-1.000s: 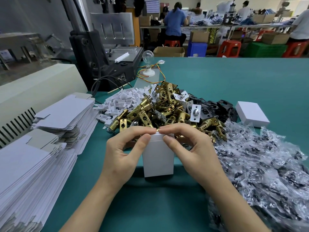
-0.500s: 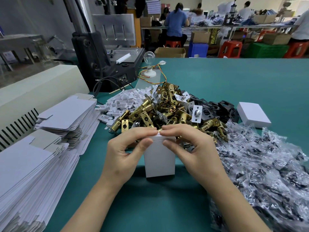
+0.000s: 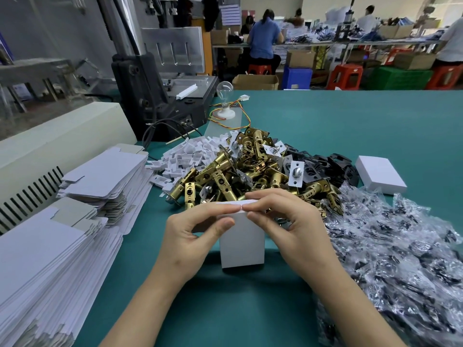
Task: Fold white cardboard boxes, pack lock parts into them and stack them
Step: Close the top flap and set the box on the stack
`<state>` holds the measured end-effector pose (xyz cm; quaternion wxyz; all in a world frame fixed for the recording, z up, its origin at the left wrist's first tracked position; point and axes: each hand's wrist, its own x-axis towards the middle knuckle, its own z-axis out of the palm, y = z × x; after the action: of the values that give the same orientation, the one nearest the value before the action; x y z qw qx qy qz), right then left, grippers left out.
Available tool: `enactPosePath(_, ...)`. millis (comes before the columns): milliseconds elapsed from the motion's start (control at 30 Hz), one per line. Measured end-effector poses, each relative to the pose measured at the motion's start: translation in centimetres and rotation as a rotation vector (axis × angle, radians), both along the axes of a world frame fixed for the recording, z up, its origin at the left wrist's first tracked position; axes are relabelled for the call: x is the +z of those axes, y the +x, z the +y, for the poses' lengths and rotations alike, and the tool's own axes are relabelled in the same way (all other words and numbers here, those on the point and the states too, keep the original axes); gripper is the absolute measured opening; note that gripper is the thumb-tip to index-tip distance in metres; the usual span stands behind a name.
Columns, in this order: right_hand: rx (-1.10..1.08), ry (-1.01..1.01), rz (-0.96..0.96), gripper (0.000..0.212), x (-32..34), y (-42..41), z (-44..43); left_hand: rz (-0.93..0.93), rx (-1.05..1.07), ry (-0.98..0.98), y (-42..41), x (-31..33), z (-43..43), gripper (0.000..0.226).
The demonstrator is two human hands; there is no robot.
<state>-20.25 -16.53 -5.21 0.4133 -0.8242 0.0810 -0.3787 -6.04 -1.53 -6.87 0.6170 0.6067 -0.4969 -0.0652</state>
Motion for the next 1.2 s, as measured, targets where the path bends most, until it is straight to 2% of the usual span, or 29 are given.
enactPosePath(100, -0.044, -0.005, 0.042, 0.026, 0.0, -0.1, 0.3, 0.057, -0.003, 0.084, -0.1, -0.3, 0.1, 0.029)
enactPosePath(200, -0.173, -0.072, 0.128, 0.061, -0.2, 0.0, 1.5, 0.150, 0.007, 0.118, 0.1, -0.4, 0.0, 0.030)
enactPosePath(300, -0.292, -0.238, 0.283, 0.087, -0.5, 0.2, 3.5, 0.255, 0.080, 0.063, 0.2, -0.5, -0.4, 0.029)
enactPosePath(367, -0.353, -0.351, 0.412, 0.095, -0.6, 0.3, 4.8, 0.387, 0.113, 0.020, 0.2, -0.5, -0.7, 0.029)
enactPosePath(467, -0.369, -0.395, 0.499, 0.087, -0.4, 0.6, 5.6, 0.534, 0.117, -0.034, 0.2, -0.3, -0.8, 0.032)
enactPosePath(600, -0.372, -0.193, 0.319, 0.075, 2.7, -0.1, 5.1, 0.666, 0.008, -0.141, 0.1, 0.3, -1.0, 0.040)
enactPosePath(700, -0.505, -0.213, 0.235, 0.069, 6.3, -0.6, 1.7, 0.636, 0.025, -0.113, 0.3, 0.1, -1.0, 0.042)
enactPosePath(833, -0.723, -0.220, 0.493, 0.067, 9.7, -1.5, -8.4, 0.591, 0.022, -0.062, 0.5, -0.2, -0.8, 0.042)
enactPosePath(1000, -0.917, -0.095, 0.816, 0.067, 7.2, -5.3, -18.4, 0.595, -0.021, -0.033, 0.3, -0.3, -1.0, 0.037)
enactPosePath(1200, -0.965, -0.132, 0.946, 0.061, 3.1, -7.1, -21.3, 0.583, -0.039, 0.031, 0.3, -0.7, -1.5, 0.033)
